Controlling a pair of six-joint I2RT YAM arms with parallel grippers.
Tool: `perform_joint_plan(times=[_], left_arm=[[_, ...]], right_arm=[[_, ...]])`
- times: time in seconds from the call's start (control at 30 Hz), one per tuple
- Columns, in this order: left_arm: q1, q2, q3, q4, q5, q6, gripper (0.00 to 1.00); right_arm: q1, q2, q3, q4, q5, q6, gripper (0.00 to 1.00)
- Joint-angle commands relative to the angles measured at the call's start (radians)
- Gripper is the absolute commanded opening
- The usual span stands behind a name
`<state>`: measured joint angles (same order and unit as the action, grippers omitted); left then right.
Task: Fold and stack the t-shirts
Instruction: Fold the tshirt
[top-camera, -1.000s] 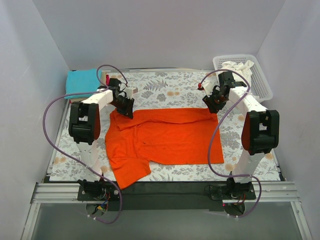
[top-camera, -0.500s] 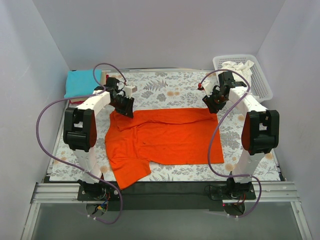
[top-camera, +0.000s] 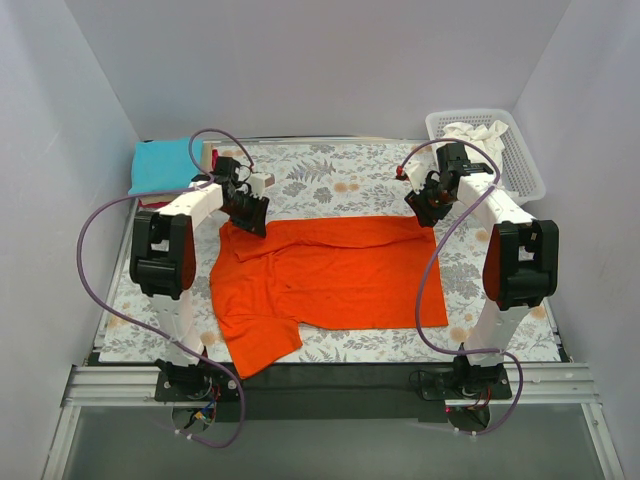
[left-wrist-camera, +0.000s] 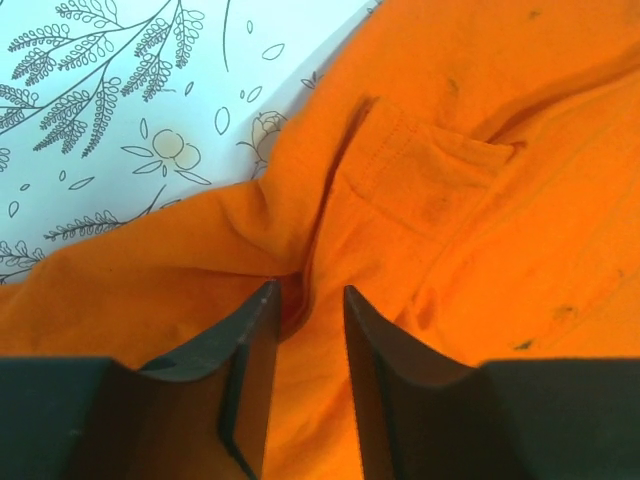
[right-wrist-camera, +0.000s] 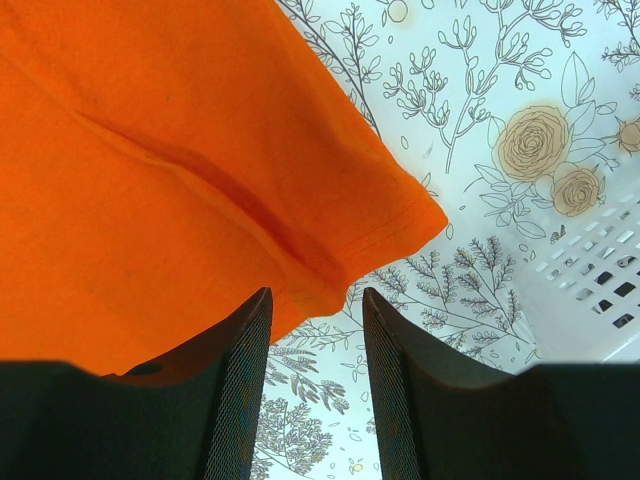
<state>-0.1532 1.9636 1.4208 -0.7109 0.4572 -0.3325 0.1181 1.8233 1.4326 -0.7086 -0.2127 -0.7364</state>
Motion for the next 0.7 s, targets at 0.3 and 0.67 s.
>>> perform_joint_plan(times=[0.3, 0.67], left_arm=[[-0.005, -0.117, -0.006, -0.025, 0.064, 0.038, 0.0], [-0.109, -0.345, -0.341, -0.131, 0.113, 0.203, 0.05]], right_arm=[[-0.001, -0.033, 0.002, -0.022, -0.014, -0.001, 0.4], [-0.001, -0.036, -0.014, -0.02, -0.027, -0.018, 0.4]])
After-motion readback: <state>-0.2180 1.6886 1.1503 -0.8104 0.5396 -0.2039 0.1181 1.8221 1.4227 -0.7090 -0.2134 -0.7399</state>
